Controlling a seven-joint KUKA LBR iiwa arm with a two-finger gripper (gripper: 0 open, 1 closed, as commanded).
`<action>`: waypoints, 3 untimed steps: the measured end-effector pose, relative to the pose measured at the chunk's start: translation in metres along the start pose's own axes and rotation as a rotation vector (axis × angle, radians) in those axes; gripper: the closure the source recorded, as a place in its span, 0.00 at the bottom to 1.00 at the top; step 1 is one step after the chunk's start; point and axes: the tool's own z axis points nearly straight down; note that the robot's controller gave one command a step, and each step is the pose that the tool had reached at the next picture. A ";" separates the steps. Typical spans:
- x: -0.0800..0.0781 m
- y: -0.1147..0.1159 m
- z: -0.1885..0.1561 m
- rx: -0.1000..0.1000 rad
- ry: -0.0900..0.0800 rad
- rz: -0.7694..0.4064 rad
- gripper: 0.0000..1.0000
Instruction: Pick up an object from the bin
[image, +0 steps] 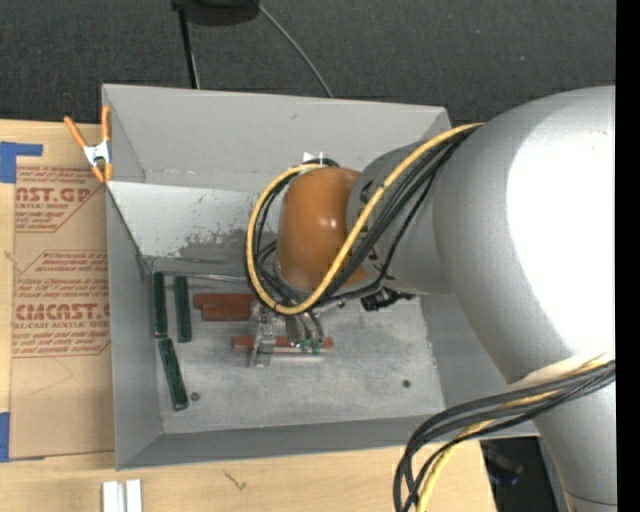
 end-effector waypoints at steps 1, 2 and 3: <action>0.000 0.000 -0.012 -0.001 -0.002 0.000 1.00; -0.001 0.001 -0.022 -0.001 -0.004 0.000 1.00; -0.001 0.001 -0.030 -0.002 -0.004 0.000 1.00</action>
Offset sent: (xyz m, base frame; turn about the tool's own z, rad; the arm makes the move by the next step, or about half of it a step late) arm 0.0001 0.0000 0.0431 0.0000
